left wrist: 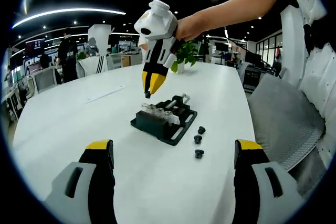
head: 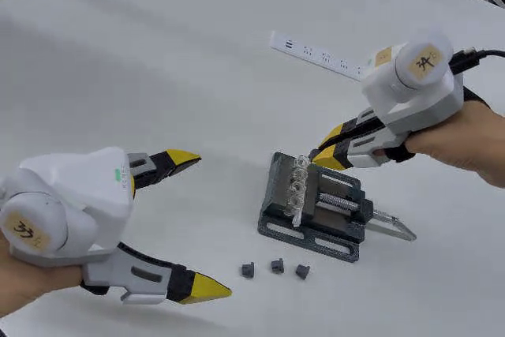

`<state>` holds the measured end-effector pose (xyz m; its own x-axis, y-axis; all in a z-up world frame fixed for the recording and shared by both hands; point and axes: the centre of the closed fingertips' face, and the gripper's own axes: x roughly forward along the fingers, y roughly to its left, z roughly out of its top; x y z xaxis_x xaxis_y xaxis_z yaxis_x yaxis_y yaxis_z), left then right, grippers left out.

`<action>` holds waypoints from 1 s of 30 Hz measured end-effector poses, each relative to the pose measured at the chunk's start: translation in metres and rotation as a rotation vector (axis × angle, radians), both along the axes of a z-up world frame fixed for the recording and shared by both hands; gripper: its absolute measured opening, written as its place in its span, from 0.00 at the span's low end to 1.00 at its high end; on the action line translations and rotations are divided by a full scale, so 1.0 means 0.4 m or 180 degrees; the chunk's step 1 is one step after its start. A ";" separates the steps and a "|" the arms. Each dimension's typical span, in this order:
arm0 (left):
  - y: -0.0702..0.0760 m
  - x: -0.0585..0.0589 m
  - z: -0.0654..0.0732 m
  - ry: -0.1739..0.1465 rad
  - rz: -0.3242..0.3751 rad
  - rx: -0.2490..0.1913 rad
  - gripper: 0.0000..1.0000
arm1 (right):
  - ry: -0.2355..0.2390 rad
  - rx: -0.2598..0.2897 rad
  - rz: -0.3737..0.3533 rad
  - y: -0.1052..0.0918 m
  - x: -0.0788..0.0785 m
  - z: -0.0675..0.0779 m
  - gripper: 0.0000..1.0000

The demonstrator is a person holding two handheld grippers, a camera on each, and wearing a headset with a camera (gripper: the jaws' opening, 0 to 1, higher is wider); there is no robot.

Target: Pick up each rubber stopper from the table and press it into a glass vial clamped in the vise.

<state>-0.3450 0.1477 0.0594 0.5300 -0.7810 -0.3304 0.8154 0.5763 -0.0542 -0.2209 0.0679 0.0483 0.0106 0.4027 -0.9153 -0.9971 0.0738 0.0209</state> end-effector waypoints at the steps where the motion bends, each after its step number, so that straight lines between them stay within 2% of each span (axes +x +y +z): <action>1: 0.001 0.002 0.000 -0.0002 0.0004 -0.0006 0.95 | 0.0005 -0.0011 0.0006 0.002 0.001 -0.004 0.06; 13: 0.003 0.009 -0.005 -0.0003 0.0025 -0.0031 0.95 | 0.0040 -0.0090 0.0042 0.006 0.013 -0.029 0.06; 30: 0.005 0.012 -0.009 0.0007 0.0054 -0.0052 0.95 | 0.0070 -0.0135 0.0078 0.008 0.014 -0.041 0.06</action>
